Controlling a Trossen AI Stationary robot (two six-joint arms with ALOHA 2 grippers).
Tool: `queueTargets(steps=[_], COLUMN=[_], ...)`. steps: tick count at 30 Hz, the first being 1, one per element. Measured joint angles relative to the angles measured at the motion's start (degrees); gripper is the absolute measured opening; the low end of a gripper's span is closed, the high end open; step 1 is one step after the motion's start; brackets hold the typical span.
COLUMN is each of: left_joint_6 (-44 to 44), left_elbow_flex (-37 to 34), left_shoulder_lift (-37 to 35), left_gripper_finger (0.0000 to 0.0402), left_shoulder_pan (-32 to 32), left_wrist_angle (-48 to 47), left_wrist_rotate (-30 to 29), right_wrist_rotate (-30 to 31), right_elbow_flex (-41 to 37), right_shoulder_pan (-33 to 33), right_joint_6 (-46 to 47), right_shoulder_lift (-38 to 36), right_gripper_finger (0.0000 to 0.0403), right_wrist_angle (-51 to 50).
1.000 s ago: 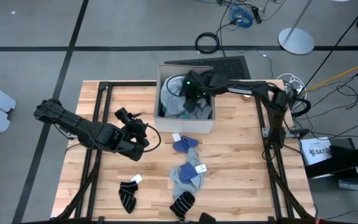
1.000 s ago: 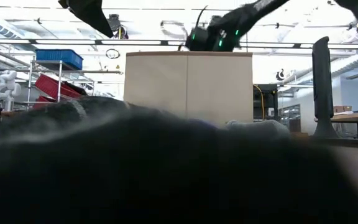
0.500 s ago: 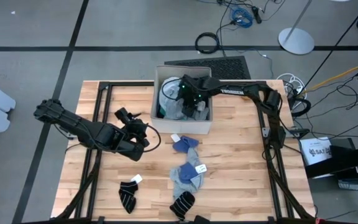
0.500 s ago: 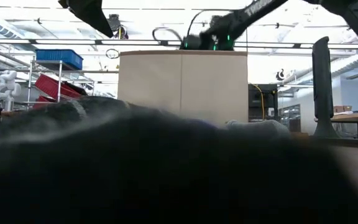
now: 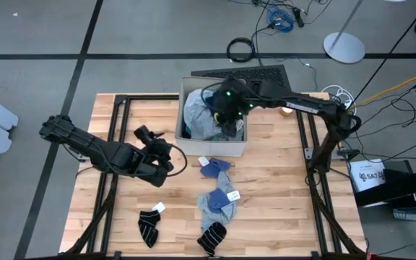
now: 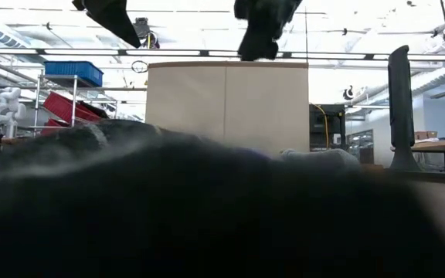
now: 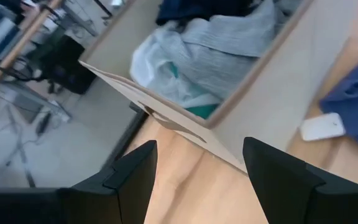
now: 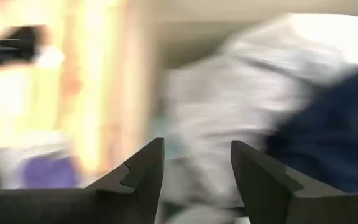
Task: Sort clothes
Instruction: Put the right black-striped sock into the laundry bin
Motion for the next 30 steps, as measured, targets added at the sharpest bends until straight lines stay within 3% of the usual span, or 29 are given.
queueTargets(steps=[4, 11, 18, 23, 30], left_joint_6=[2.63, 6.86, 17.25, 25.07, 25.90], left_elbow_flex=[0.00, 0.00, 0.04, 0.04, 0.04], left_shoulder_lift=[0.00, 0.15, 6.74, 15.61, 25.97], left_gripper_finger=[0.0248, 0.0248, 0.0248, 0.0248, 0.0248], left_shoulder_pan=[0.00, -0.60, -3.60, -3.64, -1.89], left_wrist_angle=[3.32, 13.49, 32.04, 38.29, 43.58], left_wrist_rotate=[5.87, 28.81, 31.48, 34.98, 53.57], right_wrist_rotate=[-6.97, -6.85, -6.57, -6.56, -6.46], right_elbow_flex=[-1.45, -13.06, -30.05, -32.04, -28.29], right_shoulder_pan=[4.68, 18.85, 32.72, 35.07, 34.84], right_joint_6=[0.03, 3.87, 6.99, 9.72, 14.88], right_shoulder_lift=[-3.10, -8.61, -11.93, -11.98, -12.02], right_gripper_finger=[0.0173, 0.0173, 0.0173, 0.0173, 0.0173], right_wrist_angle=[0.32, 8.01, 24.44, 22.03, 14.51])
